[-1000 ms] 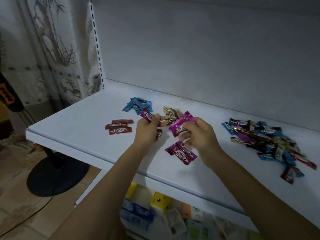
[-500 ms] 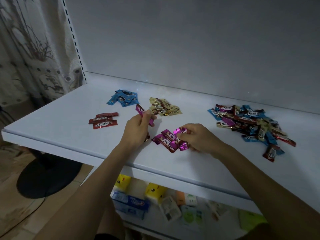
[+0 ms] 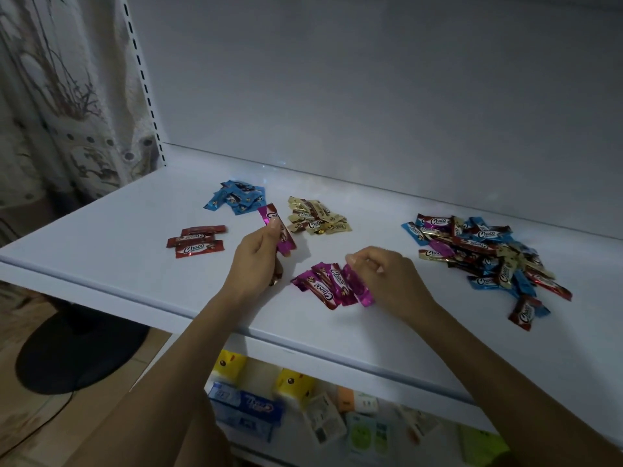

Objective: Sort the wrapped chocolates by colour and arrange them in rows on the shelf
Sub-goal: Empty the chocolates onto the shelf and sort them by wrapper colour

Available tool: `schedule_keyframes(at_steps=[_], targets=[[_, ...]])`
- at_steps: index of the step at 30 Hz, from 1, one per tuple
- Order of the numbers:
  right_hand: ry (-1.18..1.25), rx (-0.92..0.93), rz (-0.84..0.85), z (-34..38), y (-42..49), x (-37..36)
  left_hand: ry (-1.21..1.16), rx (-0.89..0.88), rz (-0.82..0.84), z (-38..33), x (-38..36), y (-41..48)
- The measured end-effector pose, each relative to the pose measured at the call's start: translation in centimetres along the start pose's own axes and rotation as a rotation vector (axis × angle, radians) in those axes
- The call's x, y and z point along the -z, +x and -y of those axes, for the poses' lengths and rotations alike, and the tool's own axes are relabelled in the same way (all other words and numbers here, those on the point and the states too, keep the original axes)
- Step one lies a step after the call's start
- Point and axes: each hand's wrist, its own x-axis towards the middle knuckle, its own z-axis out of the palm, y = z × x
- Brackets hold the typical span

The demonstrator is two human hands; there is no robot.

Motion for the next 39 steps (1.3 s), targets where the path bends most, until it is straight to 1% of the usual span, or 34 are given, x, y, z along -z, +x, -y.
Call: schedule_keyframes(at_steps=[1,3,4,5,6,8,9,11,12,16,17,19,21,23,25,27,31,32,34,35,38,39], targets=[[-0.049,0.023,-0.022,0.0,0.0,-0.1,-0.008,0.004,0.006,-0.2,0.1,-0.1],[-0.110,0.088,-0.164,0.3,0.2,-0.3,-0.028,-0.004,0.031,-0.3,0.3,-0.2],[-0.083,0.129,-0.218,0.6,0.5,-0.4,-0.046,-0.010,0.040,-0.4,0.3,-0.2],[0.005,0.161,-0.223,1.1,0.8,-0.5,-0.065,-0.010,0.047,-0.5,0.4,-0.3],[0.133,0.164,-0.169,2.1,1.1,-0.7,-0.083,0.000,0.059,-0.6,0.4,-0.3],[0.377,0.111,0.040,4.5,1.6,-1.3,-0.128,0.014,0.094,-0.9,0.4,-0.4],[0.451,0.098,0.131,5.6,1.9,-1.7,-0.153,0.018,0.110,-0.9,0.5,-0.5],[0.557,0.101,0.224,7.1,2.4,-2.5,-0.201,0.038,0.122,-0.9,0.5,-0.3],[0.600,0.095,0.232,7.6,2.7,-2.8,-0.230,0.056,0.115,-1.0,0.5,-0.3],[0.674,0.118,0.155,8.1,3.3,-3.1,-0.409,0.153,0.136,-1.2,0.8,-0.2],[0.697,0.123,0.146,8.4,3.4,-3.2,-0.410,0.151,0.144,-1.2,0.8,-0.1],[0.733,0.122,0.101,8.8,3.6,-3.4,-0.297,0.068,0.131,-0.9,0.7,-0.1],[0.753,0.081,0.035,9.0,3.7,-3.3,-0.171,-0.025,0.129,-0.7,0.5,-0.2],[0.716,0.046,-0.003,8.6,3.7,-2.7,-0.151,-0.023,0.165,-0.6,0.3,-0.3],[0.606,0.051,-0.010,7.5,3.2,-1.6,-0.238,0.050,0.156,-0.5,0.6,-0.1],[0.463,0.086,-0.014,5.8,2.3,-0.6,-0.344,0.116,0.104,-0.5,1.0,0.2],[0.260,0.076,0.116,2.3,0.2,-0.3,-0.381,0.102,0.081,-1.2,0.9,0.1],[0.177,0.078,0.122,1.4,-0.1,-0.6,-0.389,0.098,0.062,-1.3,0.8,-0.1],[-0.036,0.108,0.071,0.2,-0.4,-1.3,-0.378,0.099,0.015,-1.3,0.6,-0.1],[-0.110,0.120,0.015,0.0,-0.4,-1.6,-0.369,0.105,-0.003,-1.3,0.6,0.0],[-0.145,0.187,-0.179,0.7,-0.4,-1.6,-0.306,0.130,-0.042,-1.0,0.6,0.2],[-0.134,0.224,-0.202,1.4,-0.4,-1.6,-0.289,0.137,-0.049,-0.8,0.6,0.3]])
